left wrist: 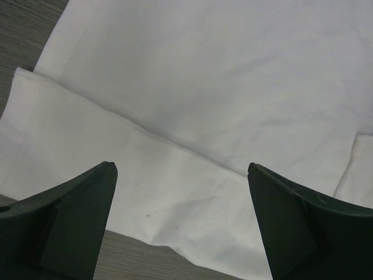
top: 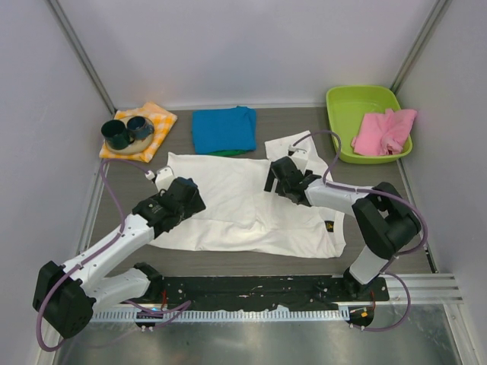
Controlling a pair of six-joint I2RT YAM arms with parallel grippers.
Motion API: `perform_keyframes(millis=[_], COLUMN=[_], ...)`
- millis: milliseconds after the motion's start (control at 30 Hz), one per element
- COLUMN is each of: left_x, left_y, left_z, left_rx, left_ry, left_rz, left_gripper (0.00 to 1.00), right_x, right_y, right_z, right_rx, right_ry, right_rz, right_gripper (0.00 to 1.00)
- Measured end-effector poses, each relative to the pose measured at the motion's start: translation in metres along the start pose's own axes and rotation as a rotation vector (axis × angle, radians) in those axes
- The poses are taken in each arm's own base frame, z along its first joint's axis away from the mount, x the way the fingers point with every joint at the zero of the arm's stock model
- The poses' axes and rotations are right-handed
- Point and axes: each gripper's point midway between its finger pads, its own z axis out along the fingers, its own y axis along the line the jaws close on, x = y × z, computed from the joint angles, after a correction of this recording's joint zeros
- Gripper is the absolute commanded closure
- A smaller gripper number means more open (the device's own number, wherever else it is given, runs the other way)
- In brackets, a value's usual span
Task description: Fold and stack the t-shirts
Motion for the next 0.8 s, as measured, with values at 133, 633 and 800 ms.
perform_keyframes(millis=[133,633,800], left_x=[0.001,-0.004,-0.023], left_y=[0.003,0.007,-0.003], left_z=[0.001,0.001,0.016], left_rx=[-0.008,-0.007,-0.011], left_ry=[0.0,-0.015,0.02], left_rz=[0.009,0.001,-0.001], left_gripper=[0.0,0.0,0.0], right_x=[-0.024,-0.089,-0.144], right_y=[-0.007,0.006,0.001], right_z=[0.011,-0.048,-0.056], right_rx=[0.048,-0.035,0.051], right_ry=[-0.068,-0.294,-0.366], right_rz=[0.0,0.016,0.007], right_gripper=[0.01,0.0,0.0])
